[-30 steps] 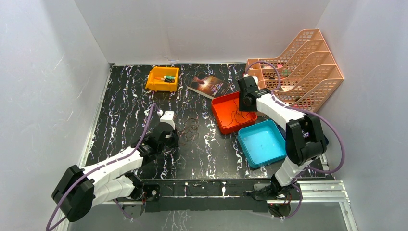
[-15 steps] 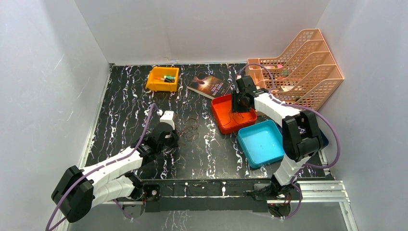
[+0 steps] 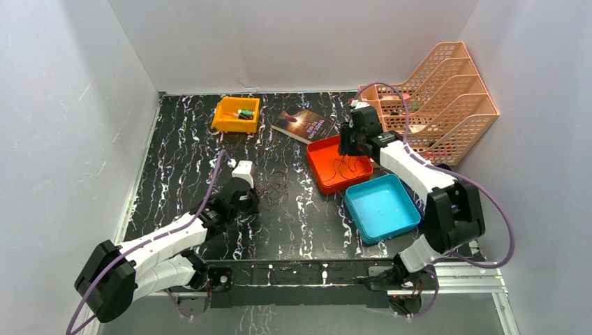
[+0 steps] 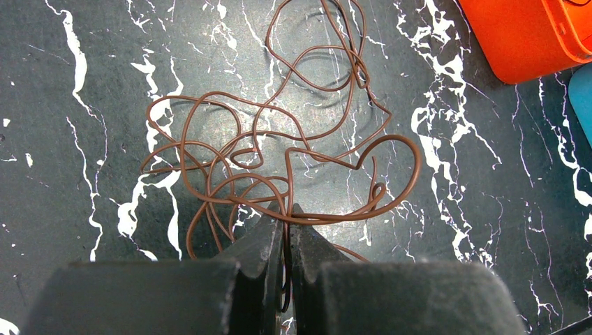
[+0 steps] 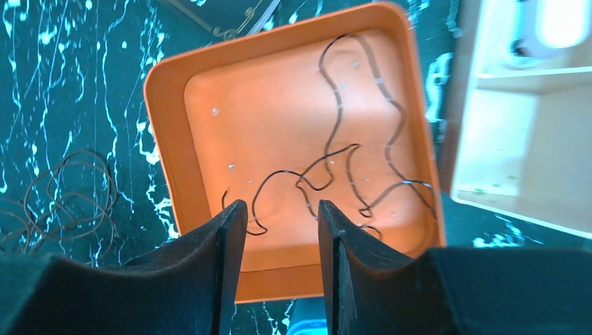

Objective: Untangle the cables
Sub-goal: Place the cable in the bin.

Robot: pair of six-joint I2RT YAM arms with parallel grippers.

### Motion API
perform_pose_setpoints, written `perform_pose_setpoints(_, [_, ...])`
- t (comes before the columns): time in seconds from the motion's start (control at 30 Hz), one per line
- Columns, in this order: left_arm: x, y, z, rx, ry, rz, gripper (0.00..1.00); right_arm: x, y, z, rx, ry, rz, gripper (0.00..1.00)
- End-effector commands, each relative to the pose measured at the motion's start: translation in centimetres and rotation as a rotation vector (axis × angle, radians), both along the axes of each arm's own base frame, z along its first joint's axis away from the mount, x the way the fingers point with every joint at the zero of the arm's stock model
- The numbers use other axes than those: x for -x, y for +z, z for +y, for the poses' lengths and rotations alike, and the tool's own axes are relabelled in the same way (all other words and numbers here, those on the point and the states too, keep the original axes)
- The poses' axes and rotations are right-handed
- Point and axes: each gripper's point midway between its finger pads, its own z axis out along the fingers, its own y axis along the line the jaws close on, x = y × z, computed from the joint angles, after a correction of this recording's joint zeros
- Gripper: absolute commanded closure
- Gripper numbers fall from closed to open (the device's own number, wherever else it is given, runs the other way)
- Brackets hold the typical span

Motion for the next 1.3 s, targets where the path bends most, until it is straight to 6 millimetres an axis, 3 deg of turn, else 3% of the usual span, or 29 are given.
perform_pose_setpoints(0.0, [-0.8, 1.8, -0.5, 0.018, -0.009, -0.032, 1.00, -0.6, 4.1, -3.5, 0.086, -0.142, -0.143, 0.49])
perform_pose_setpoints(0.2, [-0.7, 2.2, -0.9, 0.025, -0.028, -0.028, 1.00, 0.3, 8.6, -4.3, 0.009, -0.168, -0.321, 0.47])
perform_pose_setpoints(0.43, [-0.1, 2.9, -1.5, 0.033, -0.091, -0.028, 1.00, 2.1, 11.5, -3.1, -0.126, -0.087, -0.460, 0.44])
perform_pose_setpoints(0.7, [0.2, 3.5, -1.9, 0.046, -0.120, -0.021, 1.00, 4.4, 11.4, -1.4, -0.235, -0.009, -0.408, 0.42])
perform_pose_setpoints(0.8, [0.3, 3.9, -2.0, 0.051, -0.126, -0.019, 1.00, 5.4, 11.6, -0.9, -0.275, 0.020, -0.398, 0.29])
perform_pose_setpoints(0.9, [0.5, 4.2, -2.4, 0.066, -0.146, -0.018, 1.00, 6.8, 11.7, 0.6, -0.347, 0.112, -0.406, 0.27])
perform_pose_setpoints(1.27, [1.0, 5.8, -3.6, 0.130, -0.220, -0.055, 1.00, 9.6, 8.2, 5.7, -0.462, 0.268, -0.252, 0.27])
